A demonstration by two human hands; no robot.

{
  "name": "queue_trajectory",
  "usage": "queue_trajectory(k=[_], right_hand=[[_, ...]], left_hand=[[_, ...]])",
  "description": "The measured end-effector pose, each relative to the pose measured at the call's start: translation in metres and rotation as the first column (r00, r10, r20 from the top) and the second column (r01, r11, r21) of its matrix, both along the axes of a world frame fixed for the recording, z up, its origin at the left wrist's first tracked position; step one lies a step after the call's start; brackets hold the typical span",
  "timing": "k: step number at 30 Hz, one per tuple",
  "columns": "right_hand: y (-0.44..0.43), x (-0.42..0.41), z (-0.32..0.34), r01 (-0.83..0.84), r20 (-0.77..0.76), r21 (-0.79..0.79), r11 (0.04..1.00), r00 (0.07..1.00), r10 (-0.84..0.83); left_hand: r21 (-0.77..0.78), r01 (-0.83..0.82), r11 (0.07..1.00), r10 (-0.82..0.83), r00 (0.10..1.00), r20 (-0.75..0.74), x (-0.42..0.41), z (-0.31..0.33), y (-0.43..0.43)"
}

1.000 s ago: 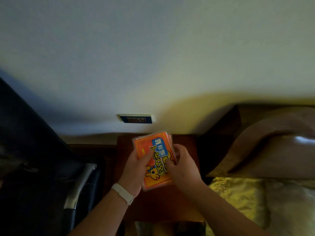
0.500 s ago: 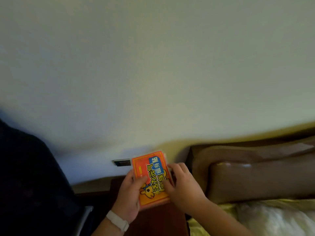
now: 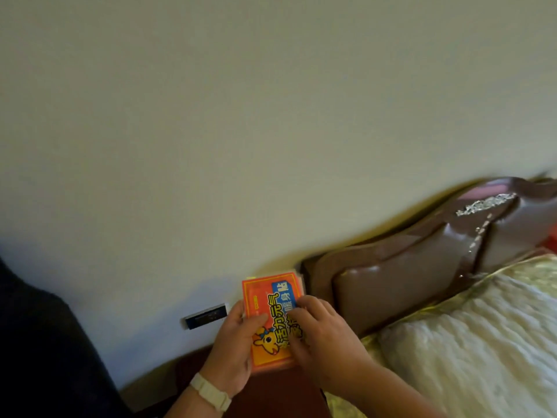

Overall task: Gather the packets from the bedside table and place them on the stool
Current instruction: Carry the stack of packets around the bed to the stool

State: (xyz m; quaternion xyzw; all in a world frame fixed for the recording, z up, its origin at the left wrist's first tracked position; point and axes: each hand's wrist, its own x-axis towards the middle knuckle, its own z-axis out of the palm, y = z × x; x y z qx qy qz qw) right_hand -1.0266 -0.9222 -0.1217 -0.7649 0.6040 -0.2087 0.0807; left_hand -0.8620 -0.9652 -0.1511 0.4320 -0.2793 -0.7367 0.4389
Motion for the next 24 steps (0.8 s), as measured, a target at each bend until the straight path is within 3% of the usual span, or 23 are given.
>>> queue_trajectory(k=[12, 18, 24], right_hand=[[0.133, -0.057, 0.030, 0.351, -0.049, 0.002, 0.936, 0.935, -0.351], [0.251, -0.097, 0.045, 0.569, 0.014, -0.060, 0.820, 0.822, -0.570], [0.413, -0.125, 0.049, 0.741, 0.000, -0.113, 0.661, 0.666, -0.746]], left_hand=[[-0.062, 0.381, 0.923, -0.383, 0.923, -0.035, -0.086, 0.023, 0.072], [-0.082, 0.632, 0.770, -0.636, 0.771, -0.028, -0.158, 0.044, 0.154], [-0.095, 0.794, 0.600, -0.798, 0.602, -0.016, -0.222, 0.058, 0.293]])
